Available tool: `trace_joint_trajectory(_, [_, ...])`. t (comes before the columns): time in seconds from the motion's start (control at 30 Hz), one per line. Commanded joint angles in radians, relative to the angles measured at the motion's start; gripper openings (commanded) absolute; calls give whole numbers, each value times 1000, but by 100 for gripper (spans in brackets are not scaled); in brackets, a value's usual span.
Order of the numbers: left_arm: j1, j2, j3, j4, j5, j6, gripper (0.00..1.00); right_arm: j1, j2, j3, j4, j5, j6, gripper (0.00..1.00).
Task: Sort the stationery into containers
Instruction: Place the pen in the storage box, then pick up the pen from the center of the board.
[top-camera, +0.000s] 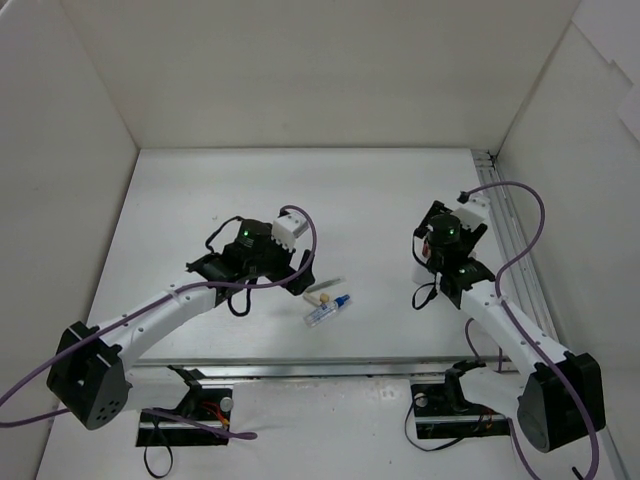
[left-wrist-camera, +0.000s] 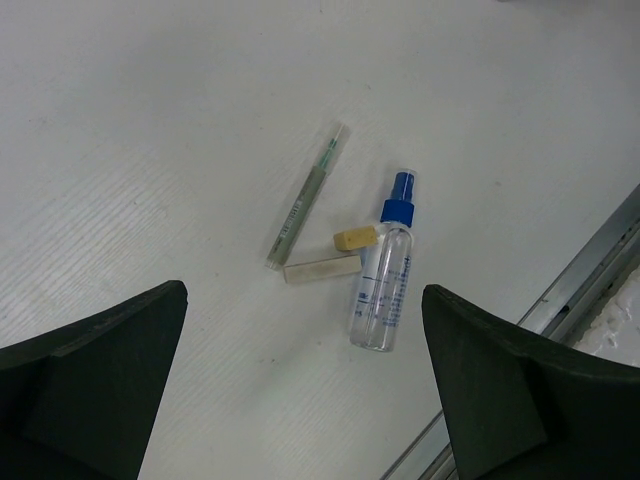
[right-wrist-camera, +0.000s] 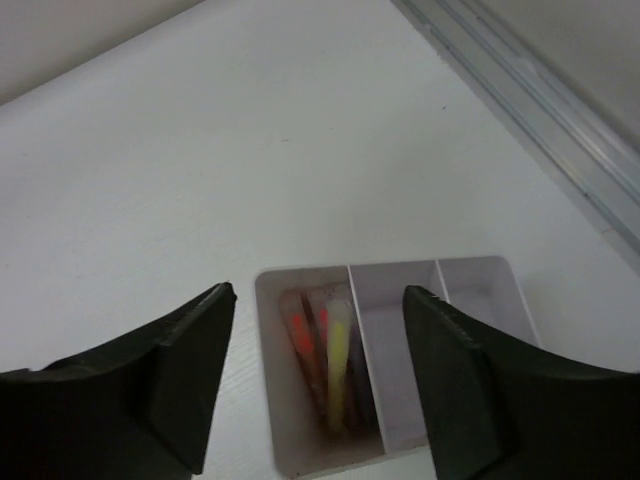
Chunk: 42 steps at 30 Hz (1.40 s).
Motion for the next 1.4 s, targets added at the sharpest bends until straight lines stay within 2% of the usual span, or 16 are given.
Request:
trace_joint_trajectory(0.0, [-4,8,59,45,39,-11,100,-7,-59,5,-5,-26,41,71])
trace_joint_trajectory(0.07, [-4,18,61,45,56,-11,100,-9,-108,-4,-31,-33,44,77])
trace_joint_trajectory(0.23, [-27,60,75,51,88,-11,100,-9,-204,-1,-91,-87,26,85])
trace_joint_trajectory(0.4, [-72,162,162,-13,-31,22,100,-9,-284,-8,-128,-188,22,90])
trace_joint_trajectory(0.43, [-72,186,176,-22,-48,45,100,-7,-292,-8,-129,-204,19,97])
trace_joint_trajectory(0.63, [-83,382,318,-106,-215,73,100,-4,-310,-5,-151,-262,13,98])
trace_joint_trajectory(0.77, [-92,514,424,-151,-217,93,100,-6,-303,-4,-157,-264,10,98])
trace_joint_trajectory(0.93, [-101,528,400,-127,-162,125,100,-9,-292,-2,-163,-265,7,98])
trace_joint_trajectory(1.13, [-110,579,380,-97,-176,116,98,-9,-287,-5,-162,-268,10,98])
trace_joint_trajectory(1.37, [-110,656,426,-134,-240,111,88,-9,-307,-4,-174,-281,-1,98])
